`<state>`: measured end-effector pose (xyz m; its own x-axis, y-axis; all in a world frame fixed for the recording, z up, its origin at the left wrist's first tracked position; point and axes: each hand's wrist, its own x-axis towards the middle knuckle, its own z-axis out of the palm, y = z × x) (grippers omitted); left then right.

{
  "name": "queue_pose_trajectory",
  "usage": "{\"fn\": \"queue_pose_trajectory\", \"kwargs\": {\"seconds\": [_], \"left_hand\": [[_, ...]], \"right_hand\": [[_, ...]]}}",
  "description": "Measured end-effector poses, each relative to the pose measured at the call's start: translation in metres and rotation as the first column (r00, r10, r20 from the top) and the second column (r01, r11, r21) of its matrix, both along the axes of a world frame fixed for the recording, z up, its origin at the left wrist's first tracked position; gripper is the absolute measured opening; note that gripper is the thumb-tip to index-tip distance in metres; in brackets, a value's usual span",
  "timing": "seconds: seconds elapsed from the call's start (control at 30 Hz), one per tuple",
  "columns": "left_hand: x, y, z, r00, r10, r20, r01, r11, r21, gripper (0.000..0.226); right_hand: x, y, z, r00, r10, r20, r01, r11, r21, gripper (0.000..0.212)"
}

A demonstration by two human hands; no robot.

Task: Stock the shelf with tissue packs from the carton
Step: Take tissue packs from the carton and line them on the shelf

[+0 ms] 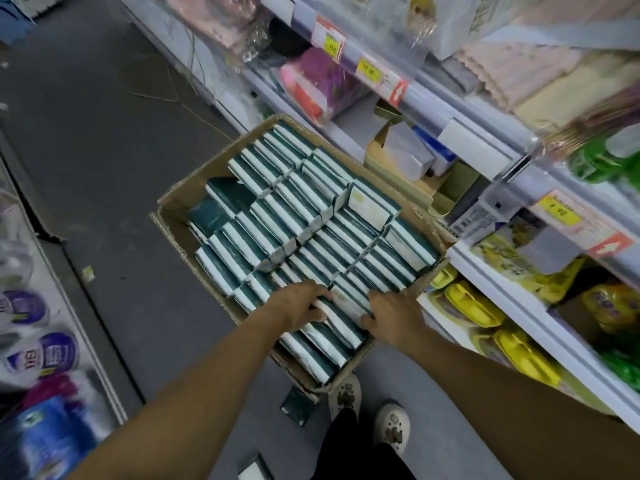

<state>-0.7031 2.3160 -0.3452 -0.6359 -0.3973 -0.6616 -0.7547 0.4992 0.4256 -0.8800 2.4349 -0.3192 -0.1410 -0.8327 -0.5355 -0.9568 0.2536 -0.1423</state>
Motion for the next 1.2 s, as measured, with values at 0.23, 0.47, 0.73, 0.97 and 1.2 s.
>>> {"fn": "queue_pose_trajectory", "kwargs": {"seconds": [0.23,0.47,0.73,0.97,1.2], "left_hand": [[-0.012,0.002,0.023,0.983,0.064,-0.171,-0.08,0.993,-0.09,0.023],[-0.031,0.003,0.102,0.73,0.468,-0.497,-0.518,0.854,0.044,0.029],[-0.086,-0.019,0.226,0.267,0.803,-0.533,-0.635,0.563,0.529,0.028],[-0.112,-0.007,0.328,0.263,0.801,-0.538,-0.412,0.597,0.688,0.034],[-0.152,0.015,0.406,0.28,0.709,-0.647,-0.214,0.704,0.678,0.061]], "right_hand": [[-0.037,-0.008,0.035,0.955,-0.269,0.125,0.29,0.936,-0.201,0.035],[-0.074,0.004,0.111,0.882,-0.33,0.335,0.462,0.741,-0.487,0.038],[-0.091,0.019,0.205,0.941,-0.044,0.337,0.323,0.418,-0.849,0.047],[-0.106,0.028,0.283,0.966,0.006,0.258,0.251,0.211,-0.945,0.049],[-0.135,0.063,0.358,0.98,-0.005,0.199,0.198,0.11,-0.974,0.054]]}}
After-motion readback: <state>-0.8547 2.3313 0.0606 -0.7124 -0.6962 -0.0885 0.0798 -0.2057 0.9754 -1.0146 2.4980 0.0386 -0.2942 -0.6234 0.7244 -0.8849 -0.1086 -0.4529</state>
